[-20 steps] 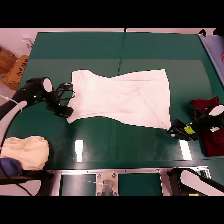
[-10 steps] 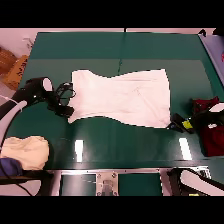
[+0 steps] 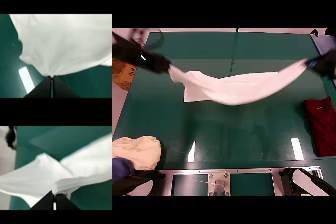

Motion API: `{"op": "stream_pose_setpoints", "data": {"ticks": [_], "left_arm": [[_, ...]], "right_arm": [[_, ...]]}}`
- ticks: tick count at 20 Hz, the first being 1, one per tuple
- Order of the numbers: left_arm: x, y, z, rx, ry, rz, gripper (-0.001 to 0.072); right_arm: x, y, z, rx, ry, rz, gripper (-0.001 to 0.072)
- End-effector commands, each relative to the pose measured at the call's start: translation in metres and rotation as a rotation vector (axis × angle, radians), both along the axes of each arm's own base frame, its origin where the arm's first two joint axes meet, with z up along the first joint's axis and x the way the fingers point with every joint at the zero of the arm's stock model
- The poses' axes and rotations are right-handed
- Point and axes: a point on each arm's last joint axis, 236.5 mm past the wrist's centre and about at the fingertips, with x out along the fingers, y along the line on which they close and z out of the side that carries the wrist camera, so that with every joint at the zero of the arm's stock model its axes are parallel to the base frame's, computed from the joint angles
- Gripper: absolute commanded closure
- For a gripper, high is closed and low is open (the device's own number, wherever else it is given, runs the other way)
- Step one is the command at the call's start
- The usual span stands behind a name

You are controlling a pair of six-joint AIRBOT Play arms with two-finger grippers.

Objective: Fold the shirts.

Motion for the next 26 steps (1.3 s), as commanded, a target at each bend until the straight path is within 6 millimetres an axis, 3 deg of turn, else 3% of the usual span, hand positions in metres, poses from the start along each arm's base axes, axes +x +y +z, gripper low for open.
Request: {"op": "stream_pose_setpoints", "data": {"ticks": [1, 3, 4, 5, 7, 9, 11, 13, 15, 17, 19, 23, 26], "left_arm": [[-0.056, 0.009, 0.211, -0.124, -0.544, 0.033, 0.0686], [-0.111, 0.020, 0.298, -0.178, -0.806, 0.042, 0.0686], [-0.137, 0.027, 0.328, -0.197, -0.917, 0.056, 0.0686], [-0.158, 0.034, 0.346, -0.207, -0.989, 0.069, 0.0686], [-0.189, 0.045, 0.363, -0.217, -1.059, 0.098, 0.0686], [-0.200, 0.054, 0.366, -0.208, -1.079, 0.129, 0.0686], [-0.193, 0.066, 0.359, -0.196, -1.051, 0.185, 0.0686], [-0.172, 0.072, 0.341, -0.176, -0.992, 0.228, 0.0686], [-0.138, 0.069, 0.304, -0.147, -0.891, 0.233, 0.0686], [-0.099, 0.063, 0.255, -0.124, -0.759, 0.237, 0.0686], [-0.052, 0.056, 0.188, -0.090, -0.590, 0.242, 0.0686], [0.034, 0.043, 0.043, -0.009, -0.273, 0.238, 0.0686], [0.088, 0.031, -0.080, 0.035, -0.036, 0.228, 0.0686]], "right_arm": [[-0.027, -0.003, 0.173, 0.031, -0.424, -0.109, 0.0697], [-0.054, -0.017, 0.232, -0.027, -0.583, -0.221, 0.0697], [-0.071, -0.022, 0.255, -0.059, -0.650, -0.276, 0.0696], [-0.086, -0.026, 0.273, -0.095, -0.712, -0.329, 0.0696], [-0.115, -0.035, 0.302, -0.162, -0.816, -0.447, 0.0697], [-0.132, -0.043, 0.312, -0.226, -0.859, -0.540, 0.0697], [-0.133, -0.045, 0.310, -0.236, -0.851, -0.549, 0.0697], [-0.122, -0.054, 0.294, -0.216, -0.794, -0.540, 0.0696], [-0.101, -0.068, 0.263, -0.160, -0.709, -0.520, 0.0696], [-0.070, -0.074, 0.213, -0.111, -0.602, -0.455, 0.0696], [-0.029, -0.071, 0.140, -0.061, -0.442, -0.380, 0.0696], [0.043, -0.078, -0.042, -0.027, -0.096, -0.372, 0.0696], [0.083, -0.074, -0.161, 0.010, 0.123, -0.356, 0.0696]]}}
